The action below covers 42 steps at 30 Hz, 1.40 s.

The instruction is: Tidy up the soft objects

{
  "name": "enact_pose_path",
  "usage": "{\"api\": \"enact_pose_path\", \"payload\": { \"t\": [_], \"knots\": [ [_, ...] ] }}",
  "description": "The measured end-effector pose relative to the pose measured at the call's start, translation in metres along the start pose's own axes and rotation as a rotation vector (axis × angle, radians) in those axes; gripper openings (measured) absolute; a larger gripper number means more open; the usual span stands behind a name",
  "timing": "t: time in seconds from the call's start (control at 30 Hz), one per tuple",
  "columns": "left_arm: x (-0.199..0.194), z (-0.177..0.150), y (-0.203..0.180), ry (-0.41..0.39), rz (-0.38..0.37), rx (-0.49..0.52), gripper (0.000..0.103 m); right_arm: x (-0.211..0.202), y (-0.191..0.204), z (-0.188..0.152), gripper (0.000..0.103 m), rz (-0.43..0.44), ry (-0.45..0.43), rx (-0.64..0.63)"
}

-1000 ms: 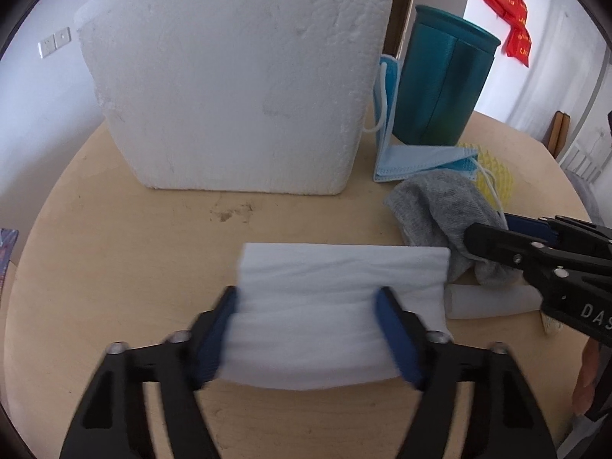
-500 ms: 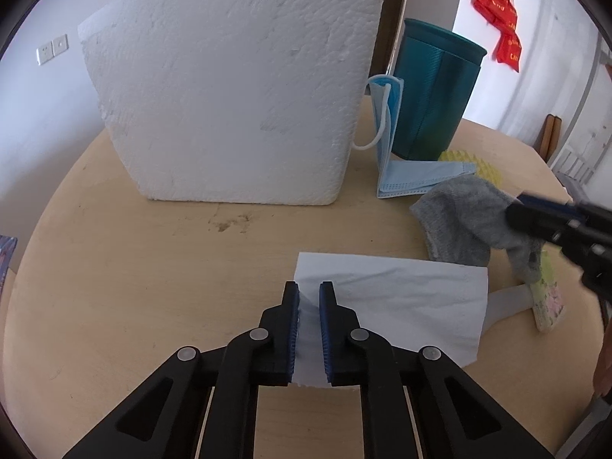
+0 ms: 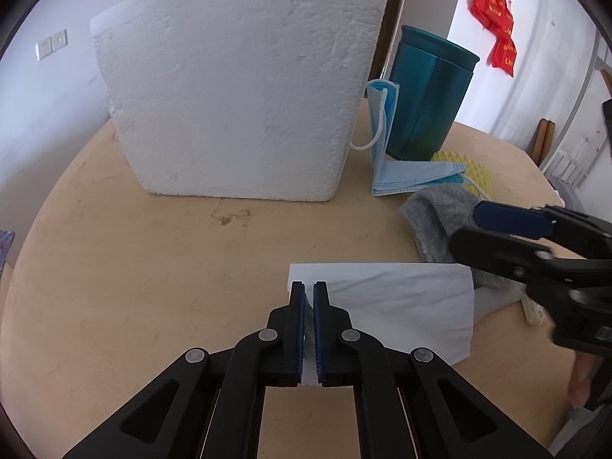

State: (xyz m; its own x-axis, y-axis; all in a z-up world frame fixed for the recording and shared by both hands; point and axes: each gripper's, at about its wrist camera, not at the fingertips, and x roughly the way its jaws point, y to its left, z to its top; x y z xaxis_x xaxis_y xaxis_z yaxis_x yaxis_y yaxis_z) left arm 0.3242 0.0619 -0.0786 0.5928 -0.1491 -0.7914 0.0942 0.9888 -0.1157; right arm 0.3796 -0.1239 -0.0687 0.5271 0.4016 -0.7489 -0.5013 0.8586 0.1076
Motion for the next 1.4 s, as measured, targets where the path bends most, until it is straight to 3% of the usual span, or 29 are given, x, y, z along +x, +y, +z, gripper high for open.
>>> {"api": "enact_pose_path", "payload": {
  "t": [0.27,0.3,0.37,0.53,0.77,0.93,1.0,1.07,1.2,1.27,1.3,1.4],
  "knots": [
    [0.001,0.0,-0.001,-0.004,0.002,-0.002,0.004,0.011,-0.002,-0.001,0.057,-0.082,0.029,-0.012],
    [0.001,0.0,-0.001,-0.007,0.004,0.0,0.004,0.015,-0.001,-0.002,0.054,-0.104,0.034,-0.023],
    [0.0,-0.001,-0.001,-0.01,-0.001,-0.001,0.004,0.016,0.001,0.003,0.013,-0.103,0.041,-0.012],
    [0.0,-0.001,-0.005,-0.018,-0.017,0.002,0.004,0.014,-0.005,0.007,0.008,-0.076,0.045,0.056],
    [-0.006,-0.005,-0.005,-0.027,-0.066,0.022,0.004,0.0,0.006,0.013,0.008,-0.03,-0.021,0.075],
    [-0.015,-0.009,-0.013,-0.055,-0.058,0.073,0.006,0.002,0.007,0.013,0.008,-0.01,-0.023,0.085],
    [-0.015,-0.01,-0.016,-0.054,-0.066,0.086,0.016,0.005,0.007,0.012,0.008,-0.006,-0.016,0.087],
    [-0.016,-0.012,-0.017,-0.052,-0.067,0.099,0.049,0.001,0.0,0.009,0.008,0.003,-0.014,0.091],
    [-0.018,-0.011,-0.016,-0.061,-0.079,0.079,0.059,-0.003,-0.003,0.007,0.008,0.008,-0.016,0.095],
    [-0.015,-0.01,-0.013,-0.058,-0.032,0.067,0.078,-0.004,-0.003,0.007,0.008,0.009,-0.015,0.091],
    [-0.012,-0.01,-0.012,-0.054,-0.01,0.062,0.082,-0.004,-0.003,0.006,0.008,0.01,-0.015,0.091],
    [-0.004,-0.008,-0.011,-0.029,0.014,0.052,0.084,-0.006,-0.003,0.006,0.008,0.012,-0.016,0.088]
  ]
}}
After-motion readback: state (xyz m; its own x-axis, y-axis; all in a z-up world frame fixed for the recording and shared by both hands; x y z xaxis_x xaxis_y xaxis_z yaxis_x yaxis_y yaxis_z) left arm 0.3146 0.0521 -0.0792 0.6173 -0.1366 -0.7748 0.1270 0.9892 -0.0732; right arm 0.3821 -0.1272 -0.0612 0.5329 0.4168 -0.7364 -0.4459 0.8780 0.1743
